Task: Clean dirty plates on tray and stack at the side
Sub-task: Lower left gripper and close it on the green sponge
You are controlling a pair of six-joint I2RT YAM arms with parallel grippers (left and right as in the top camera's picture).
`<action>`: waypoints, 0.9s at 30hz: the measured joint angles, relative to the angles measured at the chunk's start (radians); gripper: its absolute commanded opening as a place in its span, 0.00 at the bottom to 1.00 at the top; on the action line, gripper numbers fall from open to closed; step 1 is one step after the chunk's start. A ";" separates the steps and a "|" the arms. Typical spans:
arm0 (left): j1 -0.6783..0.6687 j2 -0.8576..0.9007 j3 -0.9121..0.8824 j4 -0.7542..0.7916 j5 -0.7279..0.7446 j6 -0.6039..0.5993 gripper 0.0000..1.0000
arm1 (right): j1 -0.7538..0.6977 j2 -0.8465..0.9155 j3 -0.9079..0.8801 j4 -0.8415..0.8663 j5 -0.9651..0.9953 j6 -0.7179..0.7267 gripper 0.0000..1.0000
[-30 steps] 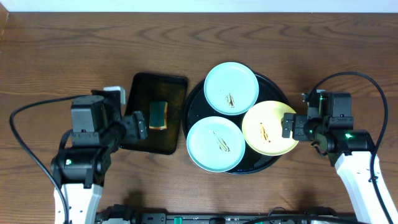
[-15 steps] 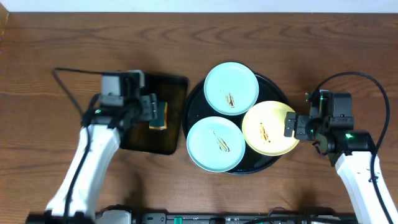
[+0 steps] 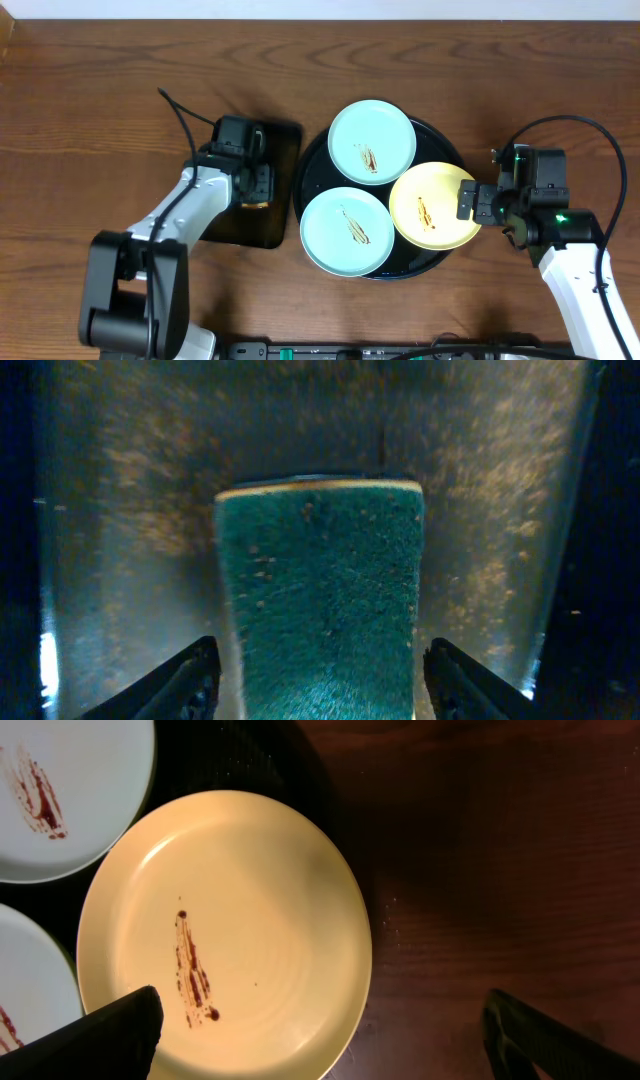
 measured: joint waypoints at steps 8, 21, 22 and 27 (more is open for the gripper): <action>-0.017 0.047 0.000 0.019 -0.006 0.000 0.50 | 0.000 0.000 0.000 -0.001 0.000 0.000 0.99; -0.017 0.047 0.001 0.024 -0.014 -0.003 0.17 | 0.000 0.000 0.000 -0.001 0.000 0.000 0.99; -0.017 0.047 0.001 0.024 -0.016 -0.003 0.62 | 0.000 0.000 0.000 -0.001 0.000 0.000 0.99; -0.018 0.047 0.002 0.024 -0.029 -0.005 0.73 | 0.000 0.000 0.000 -0.001 0.000 0.000 0.99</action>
